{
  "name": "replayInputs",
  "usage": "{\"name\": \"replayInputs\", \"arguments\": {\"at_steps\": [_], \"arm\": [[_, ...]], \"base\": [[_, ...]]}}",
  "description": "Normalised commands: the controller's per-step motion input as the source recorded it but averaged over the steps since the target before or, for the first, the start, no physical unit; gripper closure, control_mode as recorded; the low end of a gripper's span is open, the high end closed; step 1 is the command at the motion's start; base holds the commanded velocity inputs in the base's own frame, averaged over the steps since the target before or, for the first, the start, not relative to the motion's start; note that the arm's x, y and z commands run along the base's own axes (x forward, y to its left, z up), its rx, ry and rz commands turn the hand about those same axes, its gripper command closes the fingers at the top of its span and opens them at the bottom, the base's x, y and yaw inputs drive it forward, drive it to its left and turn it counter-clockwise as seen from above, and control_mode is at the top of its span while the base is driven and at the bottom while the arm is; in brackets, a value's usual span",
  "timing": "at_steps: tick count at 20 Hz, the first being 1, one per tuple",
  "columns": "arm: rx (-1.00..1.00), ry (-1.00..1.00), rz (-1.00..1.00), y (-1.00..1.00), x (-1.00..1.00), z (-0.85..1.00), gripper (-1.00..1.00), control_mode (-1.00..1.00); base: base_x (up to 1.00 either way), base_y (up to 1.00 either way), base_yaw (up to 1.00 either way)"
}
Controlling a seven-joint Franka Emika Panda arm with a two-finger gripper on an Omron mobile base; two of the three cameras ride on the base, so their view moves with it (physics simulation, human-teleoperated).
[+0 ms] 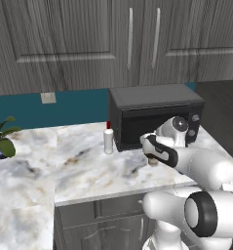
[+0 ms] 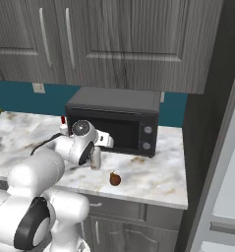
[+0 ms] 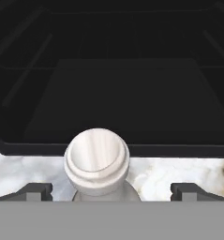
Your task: Place the liquors on the top shelf of the fridge to keep them out of children's reach, and place the pear on lower shelves for easy access.
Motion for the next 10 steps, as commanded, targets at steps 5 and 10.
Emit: {"name": "replayInputs", "arguments": {"at_steps": [5,10], "arm": [[0.00,0.00,0.00,0.00,0.15,-0.10,1.00,-1.00],[0.00,0.00,0.00,0.00,0.02,-0.01,1.00,-1.00]], "base": [[0.00,0.00,0.00],[0.00,0.00,0.00]]}}
